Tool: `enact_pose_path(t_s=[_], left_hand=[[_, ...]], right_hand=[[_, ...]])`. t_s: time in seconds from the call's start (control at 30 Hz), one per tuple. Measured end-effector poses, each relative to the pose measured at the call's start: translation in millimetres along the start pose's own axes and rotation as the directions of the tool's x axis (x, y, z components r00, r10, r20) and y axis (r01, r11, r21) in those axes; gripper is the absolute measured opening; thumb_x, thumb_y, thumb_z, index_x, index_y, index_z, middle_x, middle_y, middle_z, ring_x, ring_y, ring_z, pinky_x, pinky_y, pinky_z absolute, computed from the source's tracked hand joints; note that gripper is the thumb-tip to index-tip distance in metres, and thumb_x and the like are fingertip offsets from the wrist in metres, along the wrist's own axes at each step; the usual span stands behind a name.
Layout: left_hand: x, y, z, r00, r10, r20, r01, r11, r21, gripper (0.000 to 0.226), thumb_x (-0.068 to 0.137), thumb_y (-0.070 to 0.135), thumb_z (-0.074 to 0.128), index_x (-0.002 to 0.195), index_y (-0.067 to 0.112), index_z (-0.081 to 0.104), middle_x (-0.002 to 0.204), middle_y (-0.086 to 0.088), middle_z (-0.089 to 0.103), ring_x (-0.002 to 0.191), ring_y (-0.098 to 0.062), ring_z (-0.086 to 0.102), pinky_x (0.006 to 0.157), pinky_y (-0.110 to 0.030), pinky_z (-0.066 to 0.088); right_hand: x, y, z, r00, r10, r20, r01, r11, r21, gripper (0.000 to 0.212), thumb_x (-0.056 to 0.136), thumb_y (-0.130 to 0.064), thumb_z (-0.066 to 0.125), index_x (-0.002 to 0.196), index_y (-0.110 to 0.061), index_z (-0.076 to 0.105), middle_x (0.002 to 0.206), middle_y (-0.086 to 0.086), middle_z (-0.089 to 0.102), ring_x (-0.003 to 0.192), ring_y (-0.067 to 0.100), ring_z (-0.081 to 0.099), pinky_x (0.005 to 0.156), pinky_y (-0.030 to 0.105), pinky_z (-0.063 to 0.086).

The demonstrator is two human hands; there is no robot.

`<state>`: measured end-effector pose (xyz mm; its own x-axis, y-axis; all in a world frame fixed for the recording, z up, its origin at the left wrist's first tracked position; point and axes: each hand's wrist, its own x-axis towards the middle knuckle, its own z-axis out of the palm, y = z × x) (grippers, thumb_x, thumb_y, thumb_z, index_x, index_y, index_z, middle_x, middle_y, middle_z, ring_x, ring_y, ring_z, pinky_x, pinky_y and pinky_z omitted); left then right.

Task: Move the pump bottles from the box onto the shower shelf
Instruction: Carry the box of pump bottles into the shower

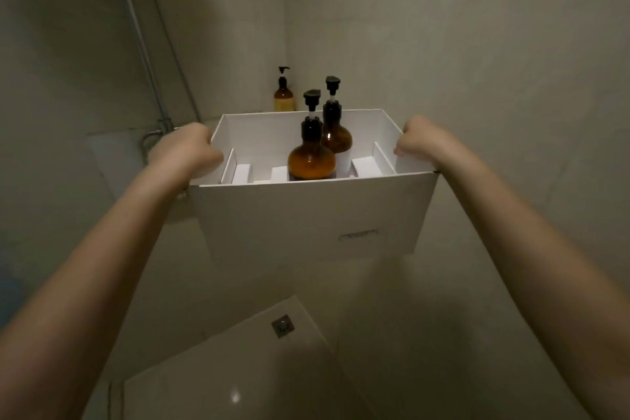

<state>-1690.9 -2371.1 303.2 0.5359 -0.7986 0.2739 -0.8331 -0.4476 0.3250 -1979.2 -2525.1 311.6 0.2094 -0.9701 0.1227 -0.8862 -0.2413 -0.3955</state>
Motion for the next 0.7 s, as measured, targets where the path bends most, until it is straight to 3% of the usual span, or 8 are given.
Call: enact_pose_path(t_s=[0.2, 0.33, 0.53, 0.7], left_hand=[[-6.7, -16.8, -1.9, 0.968, -0.240, -0.068, 0.243, 0.969, 0.041, 0.020, 0.076, 0.008, 0.055, 0.059, 0.010, 0.045, 0.061, -0.008, 0.046, 0.074, -0.034, 0.052, 0.062, -0.030, 0.035], [-14.5, -37.4, -5.1, 0.933, -0.348, -0.089, 0.354, 0.932, 0.076, 0.019, 0.076, 0.007, 0.054, 0.059, 0.009, 0.046, 0.062, -0.010, 0.046, 0.073, -0.033, 0.052, 0.060, -0.028, 0.034], [-14.6, -66.6, -17.7, 0.889, -0.436, -0.140, 0.453, 0.882, 0.131, 0.004, 0.076, 0.009, 0.055, 0.075, 0.007, 0.057, 0.067, -0.010, 0.050, 0.075, -0.033, 0.053, 0.058, -0.028, 0.033], [6.8, -93.8, -26.1, 0.871, -0.462, -0.165, 0.486, 0.859, 0.159, 0.019, 0.076, 0.010, 0.055, 0.060, 0.008, 0.046, 0.062, -0.009, 0.047, 0.074, -0.033, 0.053, 0.060, -0.028, 0.034]], right_hand=[[57.9, -33.7, 26.5, 0.978, -0.201, 0.062, 0.198, 0.979, 0.054, 0.020, 0.081, -0.008, 0.053, 0.096, 0.001, 0.062, 0.092, 0.018, 0.059, 0.090, 0.034, 0.061, 0.072, 0.031, 0.042], [73.4, -63.5, 51.6, 0.942, -0.314, 0.117, 0.308, 0.949, 0.067, 0.010, 0.082, -0.008, 0.053, 0.090, -0.004, 0.059, 0.086, 0.014, 0.057, 0.085, 0.034, 0.059, 0.070, 0.031, 0.042], [85.7, -109.0, 80.2, 0.899, -0.409, 0.156, 0.398, 0.912, 0.095, 0.007, 0.081, -0.009, 0.054, 0.085, -0.004, 0.057, 0.088, 0.015, 0.059, 0.084, 0.034, 0.060, 0.067, 0.030, 0.042], [101.5, -145.1, 96.2, 0.885, -0.436, 0.161, 0.425, 0.900, 0.102, 0.009, 0.082, -0.009, 0.053, 0.088, -0.003, 0.057, 0.085, 0.015, 0.058, 0.079, 0.032, 0.057, 0.062, 0.028, 0.039]])
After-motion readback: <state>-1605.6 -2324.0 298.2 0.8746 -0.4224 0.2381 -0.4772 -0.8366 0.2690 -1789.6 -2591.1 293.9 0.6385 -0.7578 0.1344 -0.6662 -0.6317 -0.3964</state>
